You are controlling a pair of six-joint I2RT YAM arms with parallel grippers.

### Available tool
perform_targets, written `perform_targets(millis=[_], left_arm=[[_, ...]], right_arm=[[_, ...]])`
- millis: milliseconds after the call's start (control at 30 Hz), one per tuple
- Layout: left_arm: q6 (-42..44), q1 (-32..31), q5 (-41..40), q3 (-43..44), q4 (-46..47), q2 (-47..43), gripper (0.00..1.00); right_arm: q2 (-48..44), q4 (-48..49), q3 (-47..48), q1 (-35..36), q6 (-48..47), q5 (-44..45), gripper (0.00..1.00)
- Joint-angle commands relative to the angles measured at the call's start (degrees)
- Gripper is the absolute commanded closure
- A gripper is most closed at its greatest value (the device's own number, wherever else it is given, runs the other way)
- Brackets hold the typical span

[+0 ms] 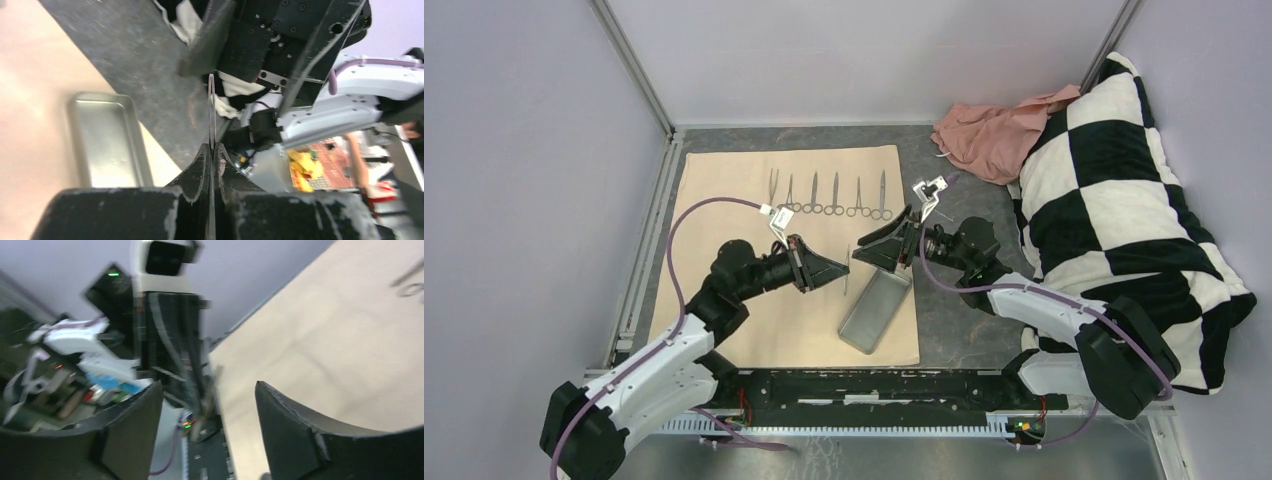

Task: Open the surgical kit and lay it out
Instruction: Place the medical item in the surgical kit.

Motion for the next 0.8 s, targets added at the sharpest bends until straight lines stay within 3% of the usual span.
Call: perform_targets(millis=[0, 100, 267, 400, 500, 600, 767], left_arm=[[18.72, -0.1, -9.5, 11.62, -24.35, -1.98, 0.98], [27.31, -0.02, -15.42, 17.65, -33.75, 0.87, 0.98], [39.38, 1.51, -26.94, 24.59, -39.09, 8.8, 0.98], [43.06, 7.69, -38.23, 34.2, -43.91, 19.53, 0.98], [45.08, 15.53, -38.73, 42.35, -44.4, 30.06, 0.98], [48.5, 18.85, -44.14, 49.86, -42.46, 40.39, 0.98], [50.12, 23.62, -47.42, 62.1, -44.42, 56.38, 0.98]], right_arm=[[-2.03, -13.43, 3.28, -3.48, -17.08, 8.57, 0.2], [-1.46, -18.3, 6.0, -4.82, -26.1, 19.22, 0.12], [5.12, -17.53, 13.52, -6.94, -36.72, 31.84, 0.09], [10.79, -12.3, 15.47, -11.84, -38.91, 29.67, 0.09], [13.97, -5.28, 11.12, -13.13, -41.42, 28.31, 0.09], [17.66, -0.94, 8.85, -13.19, -45.18, 26.69, 0.09], [18.14, -1.29, 9.36, -13.59, -48.11, 25.47, 0.09]])
